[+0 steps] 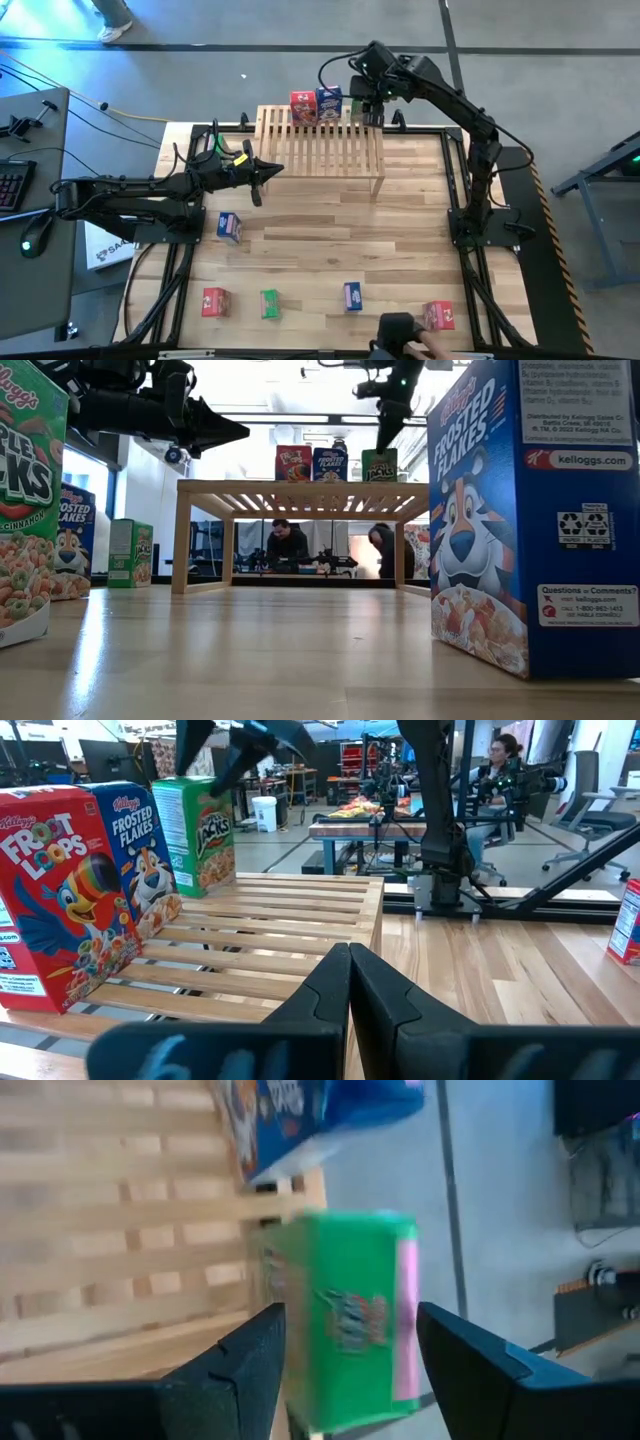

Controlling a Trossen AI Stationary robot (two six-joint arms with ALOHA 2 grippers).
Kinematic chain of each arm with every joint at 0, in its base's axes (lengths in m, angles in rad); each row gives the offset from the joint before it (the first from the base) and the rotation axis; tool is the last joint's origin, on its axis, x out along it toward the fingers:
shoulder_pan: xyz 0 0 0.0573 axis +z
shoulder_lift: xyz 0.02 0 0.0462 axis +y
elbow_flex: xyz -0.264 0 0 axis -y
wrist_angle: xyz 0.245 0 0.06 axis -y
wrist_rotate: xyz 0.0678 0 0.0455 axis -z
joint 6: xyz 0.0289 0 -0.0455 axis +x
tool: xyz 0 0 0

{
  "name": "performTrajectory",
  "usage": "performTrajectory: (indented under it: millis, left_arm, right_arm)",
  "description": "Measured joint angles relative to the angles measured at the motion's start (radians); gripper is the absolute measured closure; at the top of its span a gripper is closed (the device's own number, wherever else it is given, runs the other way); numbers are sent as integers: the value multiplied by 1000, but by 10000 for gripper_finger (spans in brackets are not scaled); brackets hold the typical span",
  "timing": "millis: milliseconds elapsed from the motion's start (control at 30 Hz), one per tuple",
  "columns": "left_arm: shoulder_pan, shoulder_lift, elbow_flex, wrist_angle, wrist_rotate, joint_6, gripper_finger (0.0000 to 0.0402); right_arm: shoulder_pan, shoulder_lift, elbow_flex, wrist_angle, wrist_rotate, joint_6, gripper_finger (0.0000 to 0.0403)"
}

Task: Stack cereal on shelf
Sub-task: Put the middle green cereal box on the shelf

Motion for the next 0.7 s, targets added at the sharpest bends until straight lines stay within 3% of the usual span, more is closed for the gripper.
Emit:
performTrajectory:
  millis: [233, 367, 500, 700]
  left_arm:
    - [0, 0, 0, 0, 0, 0, 402]
    - [0, 0, 0, 0, 0, 0, 401]
    - [0, 0, 0, 0, 0, 0, 401]
    - [0, 0, 0, 0, 0, 0, 402]
  right_arm:
    - [37, -3, 116, -30, -15, 35, 203]
    - [46, -64, 74, -84, 17, 107, 221]
    - [12, -80, 73, -190, 60, 232, 268]
    - [-47, -81, 60, -257, 77, 368, 370]
